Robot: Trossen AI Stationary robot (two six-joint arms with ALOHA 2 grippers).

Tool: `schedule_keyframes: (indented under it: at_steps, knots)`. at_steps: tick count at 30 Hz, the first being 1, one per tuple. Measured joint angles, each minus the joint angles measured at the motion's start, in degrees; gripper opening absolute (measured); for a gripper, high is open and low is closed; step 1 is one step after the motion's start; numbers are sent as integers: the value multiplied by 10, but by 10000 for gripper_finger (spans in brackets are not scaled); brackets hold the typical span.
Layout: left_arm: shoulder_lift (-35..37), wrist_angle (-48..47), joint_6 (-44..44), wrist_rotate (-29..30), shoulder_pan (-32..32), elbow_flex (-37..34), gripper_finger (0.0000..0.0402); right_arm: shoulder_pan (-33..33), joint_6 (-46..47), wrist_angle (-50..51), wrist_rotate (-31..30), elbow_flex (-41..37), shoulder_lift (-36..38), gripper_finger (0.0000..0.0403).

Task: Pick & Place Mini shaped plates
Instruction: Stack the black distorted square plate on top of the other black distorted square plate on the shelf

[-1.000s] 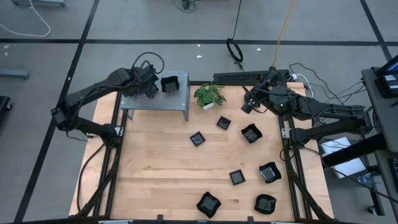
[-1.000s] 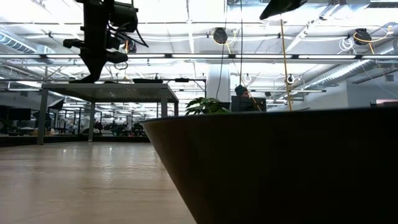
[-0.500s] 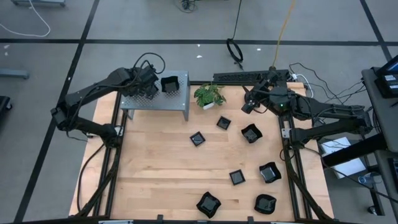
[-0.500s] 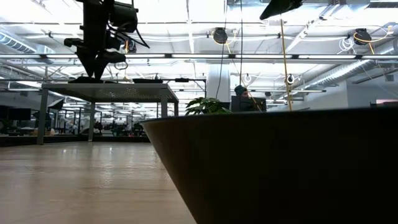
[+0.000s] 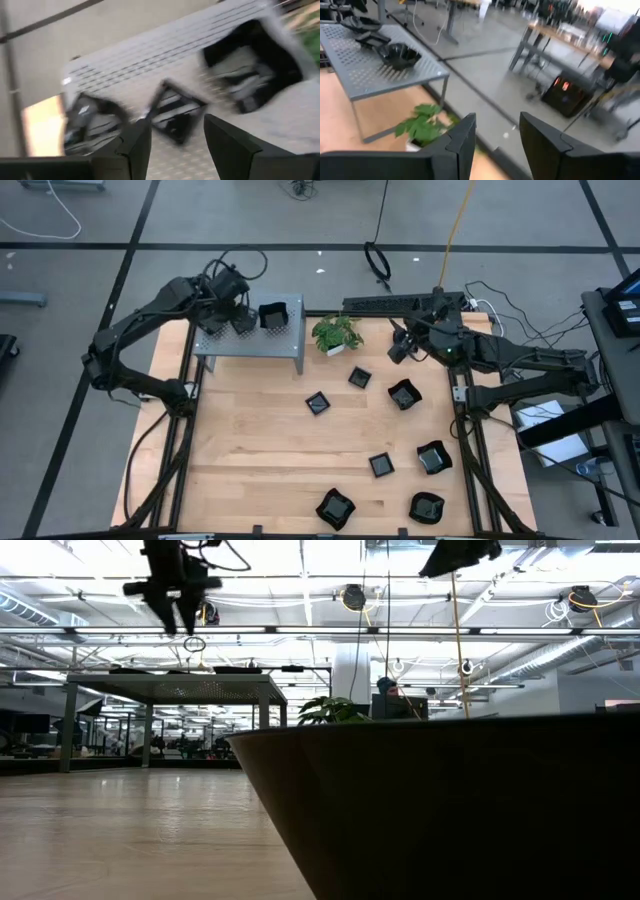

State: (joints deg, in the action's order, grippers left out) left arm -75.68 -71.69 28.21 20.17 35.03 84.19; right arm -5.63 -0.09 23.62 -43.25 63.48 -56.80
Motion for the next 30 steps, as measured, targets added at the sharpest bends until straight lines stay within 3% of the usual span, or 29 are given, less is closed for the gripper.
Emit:
schedule_keyframes:
  at_steps: [4, 10, 15, 22, 30]
  knots:
    - [0, 30, -28, -27, -10, 6, 186, 0, 138, 98, 58, 0, -5, 139]
    - [0, 48, -74, -27, -31, 6, 186, 1, 284, 264, 217, -3, -33, 139]
    - [0, 50, -90, -28, -41, 6, 186, 2, 377, 308, 327, -41, -74, 139]
    - [0, 50, -101, -55, -59, 6, 186, 1, 443, 305, 337, -100, -141, 145]
    - [0, 49, -105, -68, -83, 6, 186, 2, 504, 299, 359, -109, -187, 175]
